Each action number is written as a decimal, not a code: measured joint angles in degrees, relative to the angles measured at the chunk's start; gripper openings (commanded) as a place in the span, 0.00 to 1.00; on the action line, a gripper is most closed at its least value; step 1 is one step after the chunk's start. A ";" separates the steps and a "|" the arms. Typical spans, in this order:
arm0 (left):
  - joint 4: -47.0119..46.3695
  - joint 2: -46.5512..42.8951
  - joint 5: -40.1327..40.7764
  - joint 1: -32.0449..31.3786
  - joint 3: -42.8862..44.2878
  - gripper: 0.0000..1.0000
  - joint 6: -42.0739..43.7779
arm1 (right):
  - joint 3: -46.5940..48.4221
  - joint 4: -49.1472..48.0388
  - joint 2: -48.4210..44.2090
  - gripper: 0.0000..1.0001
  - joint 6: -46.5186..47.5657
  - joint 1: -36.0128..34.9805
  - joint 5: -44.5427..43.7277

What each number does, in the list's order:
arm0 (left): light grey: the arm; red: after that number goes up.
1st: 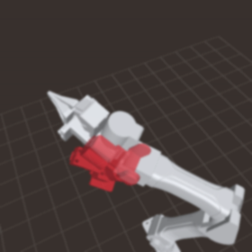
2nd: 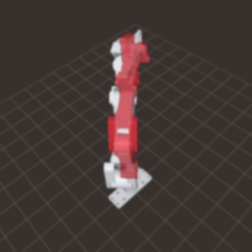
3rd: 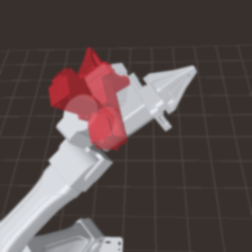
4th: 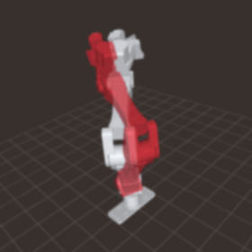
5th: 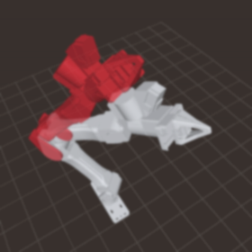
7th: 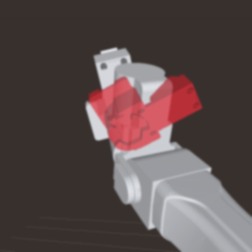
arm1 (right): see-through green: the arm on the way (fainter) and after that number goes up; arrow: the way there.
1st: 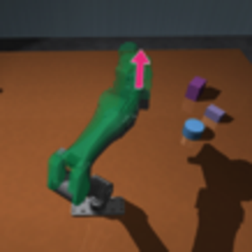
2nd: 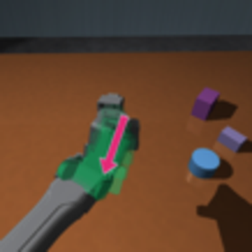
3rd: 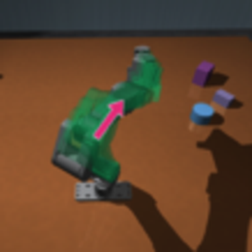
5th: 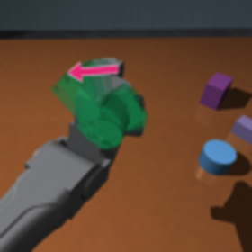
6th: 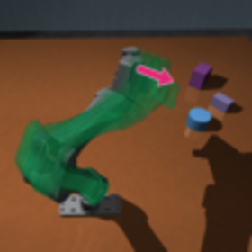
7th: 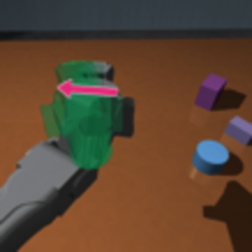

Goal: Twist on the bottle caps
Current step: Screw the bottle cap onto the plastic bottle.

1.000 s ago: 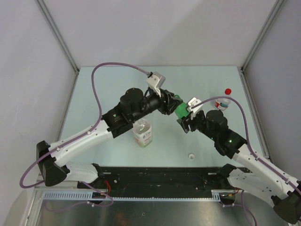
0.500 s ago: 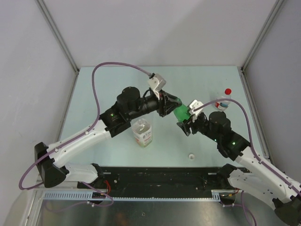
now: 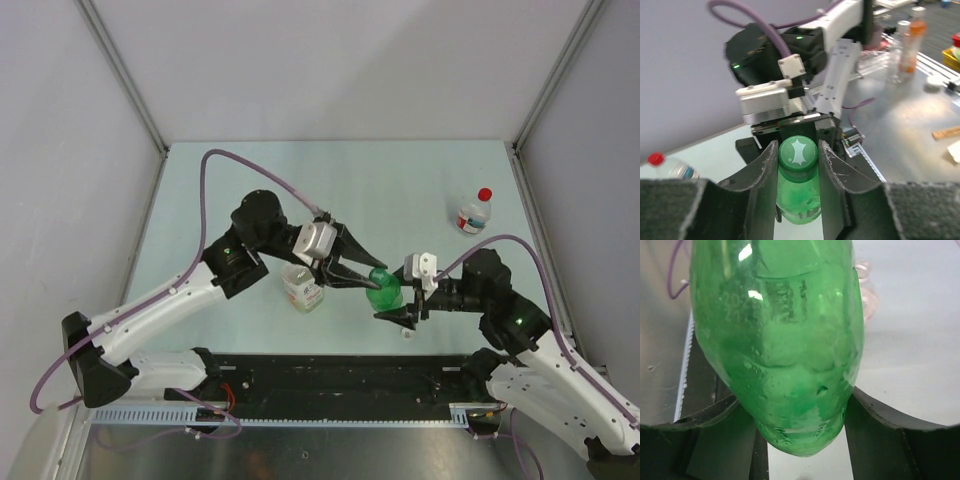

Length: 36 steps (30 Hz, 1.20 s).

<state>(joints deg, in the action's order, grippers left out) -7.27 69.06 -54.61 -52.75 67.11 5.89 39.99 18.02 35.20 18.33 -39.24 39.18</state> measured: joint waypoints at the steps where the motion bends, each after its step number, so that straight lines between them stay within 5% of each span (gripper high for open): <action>1: 0.07 0.00 -2.60 0.00 -0.02 0.00 1.05 | 0.00 0.57 -0.24 0.00 0.92 0.00 1.92; 2: 0.17 0.00 -4.76 0.00 -0.09 0.03 2.21 | 0.00 1.05 -0.44 0.00 1.75 0.00 3.48; 3: 0.35 -0.02 -6.60 0.00 -0.22 0.17 3.30 | 0.00 1.57 -0.57 0.00 2.56 0.00 4.96; 6: 0.87 -0.20 -9.27 -0.04 -0.46 0.76 5.27 | 0.00 2.60 -0.66 0.00 3.67 0.00 7.02; 9: 3.80 -0.04 -6.47 -0.09 -0.76 0.97 6.05 | 0.07 -0.28 -1.29 0.00 3.76 -0.33 8.26; 20: 9.62 0.02 26.21 -0.04 0.09 1.00 -4.44 | 1.20 -3.87 -1.31 0.00 -3.17 -0.17 -20.02; 27: 9.73 -0.13 36.87 0.07 2.21 0.98 -11.69 | 2.14 -2.25 5.18 0.00 -5.09 -0.44 -35.91; 36: 8.66 1.99 43.06 0.00 7.72 0.95 -17.70 | 2.14 -0.72 7.48 0.00 -5.31 -0.66 -40.02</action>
<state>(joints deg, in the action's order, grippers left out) 1.39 71.05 -11.55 -52.75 74.83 -11.81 42.13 17.30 42.68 13.02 -39.90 -0.84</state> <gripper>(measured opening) 0.957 0.653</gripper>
